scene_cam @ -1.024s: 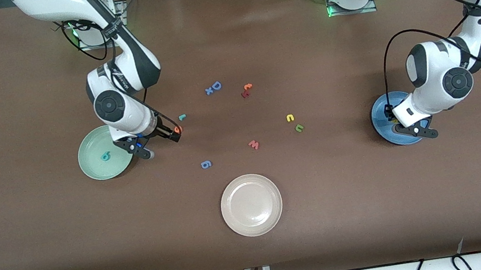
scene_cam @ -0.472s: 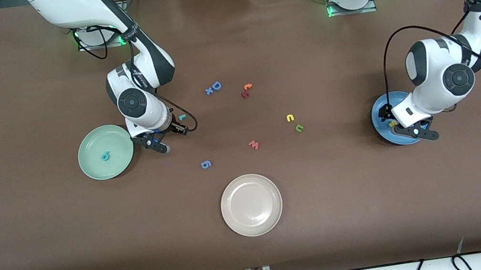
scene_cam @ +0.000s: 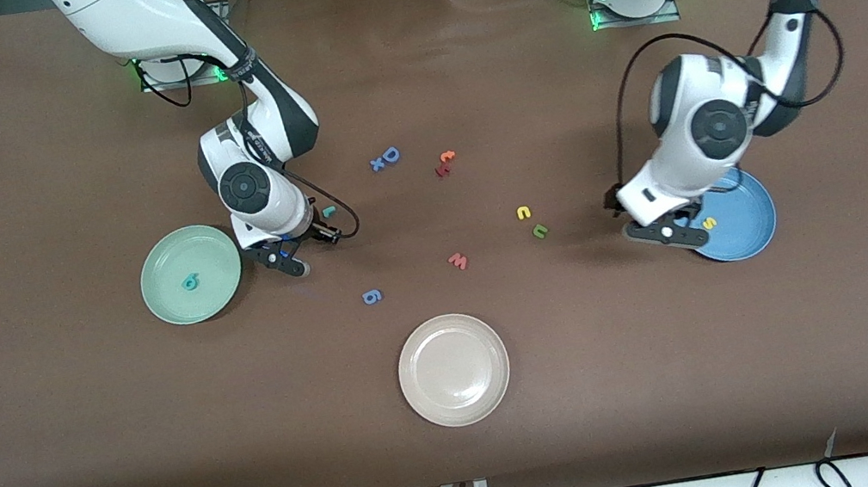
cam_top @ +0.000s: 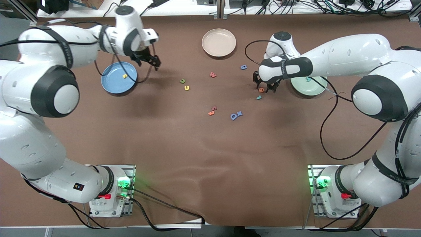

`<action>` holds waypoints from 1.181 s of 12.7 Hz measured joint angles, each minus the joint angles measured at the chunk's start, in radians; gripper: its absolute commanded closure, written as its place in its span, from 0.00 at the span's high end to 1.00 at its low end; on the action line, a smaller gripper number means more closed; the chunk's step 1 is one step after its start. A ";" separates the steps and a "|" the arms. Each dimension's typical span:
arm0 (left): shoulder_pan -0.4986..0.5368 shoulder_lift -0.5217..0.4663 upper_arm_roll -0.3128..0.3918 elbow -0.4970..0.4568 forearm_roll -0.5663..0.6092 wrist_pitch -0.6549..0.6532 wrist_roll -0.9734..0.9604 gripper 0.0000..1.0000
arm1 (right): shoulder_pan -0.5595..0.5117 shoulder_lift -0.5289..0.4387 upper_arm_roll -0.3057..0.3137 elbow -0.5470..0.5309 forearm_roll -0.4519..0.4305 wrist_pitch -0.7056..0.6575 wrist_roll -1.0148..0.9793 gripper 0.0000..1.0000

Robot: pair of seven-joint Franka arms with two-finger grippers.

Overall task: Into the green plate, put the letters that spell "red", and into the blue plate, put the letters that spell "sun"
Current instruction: 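Grasp the orange 6 with the right gripper while the left gripper nears the u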

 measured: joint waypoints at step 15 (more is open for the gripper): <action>-0.169 0.232 0.002 0.180 -0.094 0.059 -0.957 0.97 | 0.004 -0.064 -0.081 0.024 -0.001 -0.088 -0.115 0.21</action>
